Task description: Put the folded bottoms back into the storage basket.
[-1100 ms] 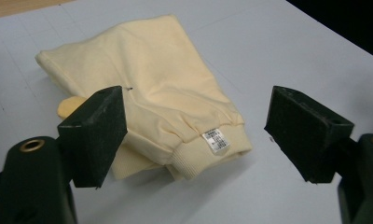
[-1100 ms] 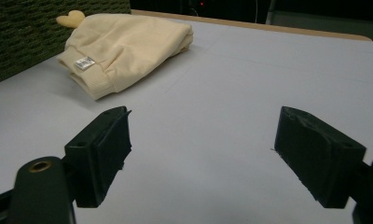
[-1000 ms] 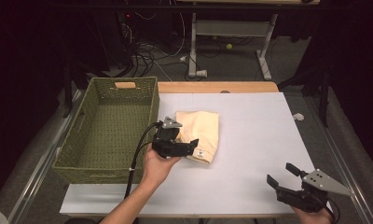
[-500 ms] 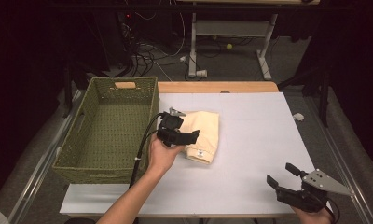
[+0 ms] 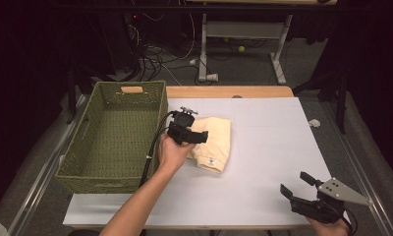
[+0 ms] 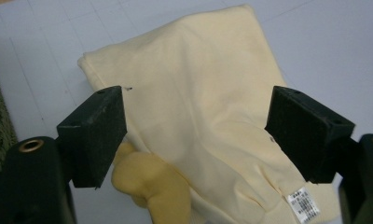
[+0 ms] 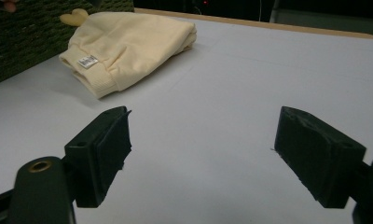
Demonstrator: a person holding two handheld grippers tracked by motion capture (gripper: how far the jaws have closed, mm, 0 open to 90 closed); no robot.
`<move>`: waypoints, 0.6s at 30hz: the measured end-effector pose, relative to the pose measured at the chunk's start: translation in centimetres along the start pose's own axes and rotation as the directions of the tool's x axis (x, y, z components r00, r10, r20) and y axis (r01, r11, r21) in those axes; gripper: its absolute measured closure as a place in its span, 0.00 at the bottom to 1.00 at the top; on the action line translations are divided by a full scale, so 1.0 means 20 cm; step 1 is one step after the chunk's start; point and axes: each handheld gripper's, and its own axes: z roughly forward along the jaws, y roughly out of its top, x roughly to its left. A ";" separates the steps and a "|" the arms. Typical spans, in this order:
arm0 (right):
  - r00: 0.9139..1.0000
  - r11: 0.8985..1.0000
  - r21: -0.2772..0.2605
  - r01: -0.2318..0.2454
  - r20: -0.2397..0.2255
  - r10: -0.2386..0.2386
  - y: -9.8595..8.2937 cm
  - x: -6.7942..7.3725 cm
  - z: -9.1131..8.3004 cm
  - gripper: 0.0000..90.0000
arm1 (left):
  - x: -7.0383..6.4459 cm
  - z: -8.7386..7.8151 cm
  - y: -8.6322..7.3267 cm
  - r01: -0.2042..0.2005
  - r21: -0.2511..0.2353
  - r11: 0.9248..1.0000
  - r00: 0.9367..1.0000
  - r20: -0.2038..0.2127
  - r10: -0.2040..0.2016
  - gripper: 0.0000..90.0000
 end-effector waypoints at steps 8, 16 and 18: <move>1.000 1.000 0.000 0.001 -0.002 -0.001 0.00 0.00 0.00 0.21 | 0.03 0.06 0.03 0.031 0.041 0.999 1.000 -0.007 -0.030 0.20; 1.000 1.000 0.003 0.007 -0.003 -0.007 0.00 0.00 0.00 0.21 | 0.07 0.15 0.05 0.070 0.094 0.993 0.997 0.003 -0.071 0.20; 1.000 1.000 0.003 0.003 -0.003 -0.003 0.00 0.00 0.01 0.21 | 0.08 0.16 0.06 0.079 0.100 0.992 0.997 0.000 -0.079 0.20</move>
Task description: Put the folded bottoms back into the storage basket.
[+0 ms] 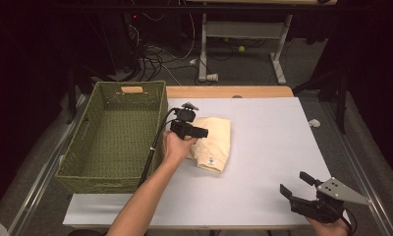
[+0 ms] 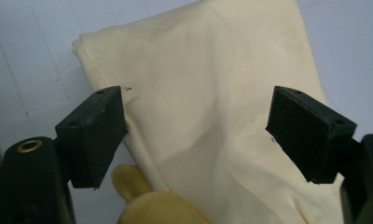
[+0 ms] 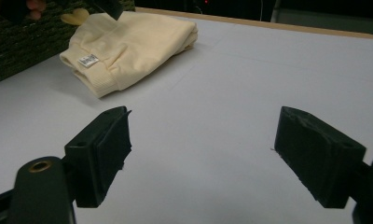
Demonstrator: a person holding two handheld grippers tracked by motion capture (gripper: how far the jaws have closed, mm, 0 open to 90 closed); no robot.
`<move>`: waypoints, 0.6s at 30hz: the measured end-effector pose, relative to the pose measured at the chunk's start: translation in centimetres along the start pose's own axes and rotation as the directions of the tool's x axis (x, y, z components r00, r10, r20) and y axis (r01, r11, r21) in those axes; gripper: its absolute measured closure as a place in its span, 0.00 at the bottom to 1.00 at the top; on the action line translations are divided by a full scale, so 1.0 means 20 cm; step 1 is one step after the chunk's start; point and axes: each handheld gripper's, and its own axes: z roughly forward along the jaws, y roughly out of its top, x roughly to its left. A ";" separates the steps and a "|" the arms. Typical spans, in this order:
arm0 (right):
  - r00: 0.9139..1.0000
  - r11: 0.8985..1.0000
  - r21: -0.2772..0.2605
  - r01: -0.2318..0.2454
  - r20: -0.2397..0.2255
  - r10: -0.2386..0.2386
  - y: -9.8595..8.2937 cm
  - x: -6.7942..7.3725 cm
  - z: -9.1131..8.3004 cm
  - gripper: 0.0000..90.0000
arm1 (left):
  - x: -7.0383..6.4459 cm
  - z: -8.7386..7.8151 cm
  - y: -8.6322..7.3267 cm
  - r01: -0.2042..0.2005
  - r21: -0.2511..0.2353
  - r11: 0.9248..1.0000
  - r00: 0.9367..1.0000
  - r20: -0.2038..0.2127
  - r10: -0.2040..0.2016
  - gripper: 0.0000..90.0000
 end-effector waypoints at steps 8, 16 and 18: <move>1.000 1.000 0.000 0.002 -0.001 -0.002 0.00 0.00 0.00 0.21 | 0.04 0.06 0.00 0.036 0.036 0.999 0.999 -0.010 -0.036 0.19; 1.000 1.000 0.001 0.004 -0.002 -0.004 0.00 0.00 0.00 0.21 | 0.06 0.13 -0.02 0.066 0.067 0.996 0.998 -0.002 -0.066 0.19; 1.000 1.000 0.001 0.005 -0.003 -0.005 0.00 0.00 0.00 0.21 | 0.07 0.15 -0.03 0.075 0.073 0.994 0.997 0.011 -0.076 0.19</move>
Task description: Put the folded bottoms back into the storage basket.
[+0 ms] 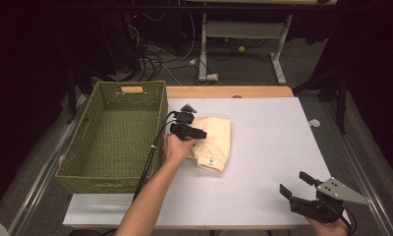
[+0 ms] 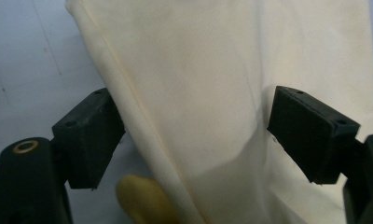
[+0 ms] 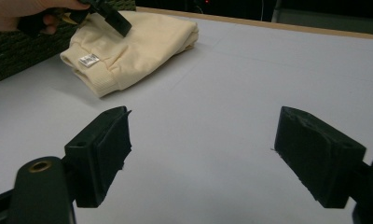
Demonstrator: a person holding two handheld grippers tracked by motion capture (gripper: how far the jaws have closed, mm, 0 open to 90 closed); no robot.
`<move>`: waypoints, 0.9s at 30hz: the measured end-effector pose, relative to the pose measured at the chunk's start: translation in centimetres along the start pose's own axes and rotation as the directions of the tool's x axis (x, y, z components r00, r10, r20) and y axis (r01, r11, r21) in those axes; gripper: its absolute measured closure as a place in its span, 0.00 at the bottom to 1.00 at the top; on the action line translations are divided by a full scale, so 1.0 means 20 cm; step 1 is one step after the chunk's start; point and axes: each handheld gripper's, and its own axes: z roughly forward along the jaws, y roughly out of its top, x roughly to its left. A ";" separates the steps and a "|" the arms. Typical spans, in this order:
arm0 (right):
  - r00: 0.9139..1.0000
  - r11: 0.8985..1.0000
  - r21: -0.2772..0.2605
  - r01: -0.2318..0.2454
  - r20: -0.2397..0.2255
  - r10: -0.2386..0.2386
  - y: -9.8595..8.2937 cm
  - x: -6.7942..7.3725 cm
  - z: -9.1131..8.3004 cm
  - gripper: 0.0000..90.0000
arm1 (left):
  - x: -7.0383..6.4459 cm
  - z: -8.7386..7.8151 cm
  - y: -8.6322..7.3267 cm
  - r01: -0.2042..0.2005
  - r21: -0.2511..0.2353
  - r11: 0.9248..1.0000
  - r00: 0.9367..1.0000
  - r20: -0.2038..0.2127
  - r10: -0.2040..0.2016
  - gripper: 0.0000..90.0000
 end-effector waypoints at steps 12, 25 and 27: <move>1.000 1.000 0.003 0.004 -0.002 -0.004 0.00 0.00 0.00 0.21 | 0.02 0.06 -0.03 0.001 0.023 1.000 0.997 0.081 -0.003 0.18; 1.000 1.000 0.009 0.004 -0.002 -0.004 0.00 0.00 0.01 0.21 | -0.01 0.08 -0.04 -0.015 0.043 0.999 0.993 0.114 0.010 0.28; 1.000 1.000 0.008 0.004 -0.002 -0.004 0.00 0.00 0.01 0.21 | -0.01 0.07 -0.04 -0.014 0.045 0.999 0.993 0.119 0.008 0.30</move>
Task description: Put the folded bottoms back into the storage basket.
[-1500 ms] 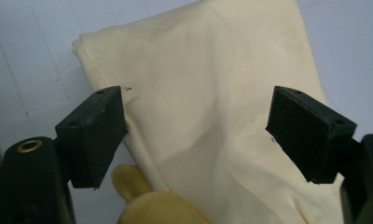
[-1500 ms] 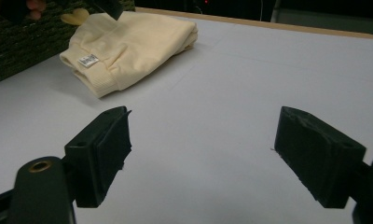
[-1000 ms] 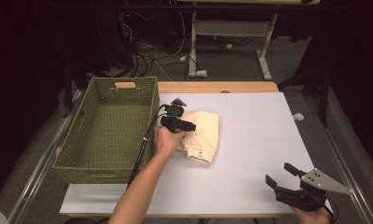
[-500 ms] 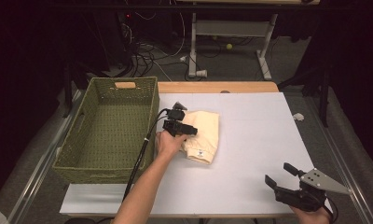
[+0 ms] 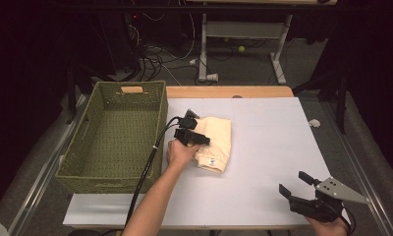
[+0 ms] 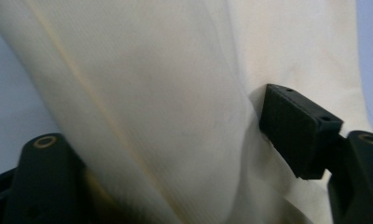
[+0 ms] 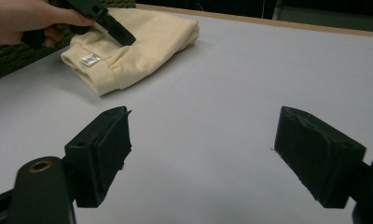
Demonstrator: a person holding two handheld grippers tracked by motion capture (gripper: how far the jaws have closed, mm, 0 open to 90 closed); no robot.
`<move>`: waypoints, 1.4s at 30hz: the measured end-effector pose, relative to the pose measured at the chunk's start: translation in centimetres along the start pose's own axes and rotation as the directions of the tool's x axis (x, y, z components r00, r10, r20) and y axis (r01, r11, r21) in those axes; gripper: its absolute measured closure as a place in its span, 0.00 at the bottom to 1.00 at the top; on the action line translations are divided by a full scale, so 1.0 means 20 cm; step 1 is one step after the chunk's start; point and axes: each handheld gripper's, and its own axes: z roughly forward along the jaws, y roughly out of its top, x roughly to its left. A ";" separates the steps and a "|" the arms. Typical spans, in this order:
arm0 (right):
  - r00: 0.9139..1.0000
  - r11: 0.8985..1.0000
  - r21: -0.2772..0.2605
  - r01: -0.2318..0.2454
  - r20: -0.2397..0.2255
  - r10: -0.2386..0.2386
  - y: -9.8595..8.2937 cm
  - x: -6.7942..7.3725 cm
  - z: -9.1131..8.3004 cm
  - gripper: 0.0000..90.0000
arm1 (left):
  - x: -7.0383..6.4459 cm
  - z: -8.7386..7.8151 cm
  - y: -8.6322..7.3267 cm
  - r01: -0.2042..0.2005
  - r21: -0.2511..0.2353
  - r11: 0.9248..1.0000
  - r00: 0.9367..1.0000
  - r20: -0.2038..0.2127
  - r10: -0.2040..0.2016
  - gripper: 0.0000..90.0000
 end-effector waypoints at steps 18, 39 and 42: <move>1.000 1.000 0.001 -0.001 -0.001 0.001 0.00 0.00 0.00 0.21 | -0.03 -0.04 0.01 -0.020 -0.005 1.000 0.998 0.052 0.020 0.64; 1.000 1.000 0.001 -0.001 0.002 0.001 0.00 0.00 0.00 0.21 | -0.15 -0.16 0.01 -0.081 -0.056 0.995 0.992 0.087 0.086 0.66; 1.000 1.000 -0.003 -0.007 0.004 0.007 0.00 -0.01 -0.01 0.21 | -0.15 -0.18 0.01 -0.077 -0.063 0.995 0.992 0.091 0.083 0.66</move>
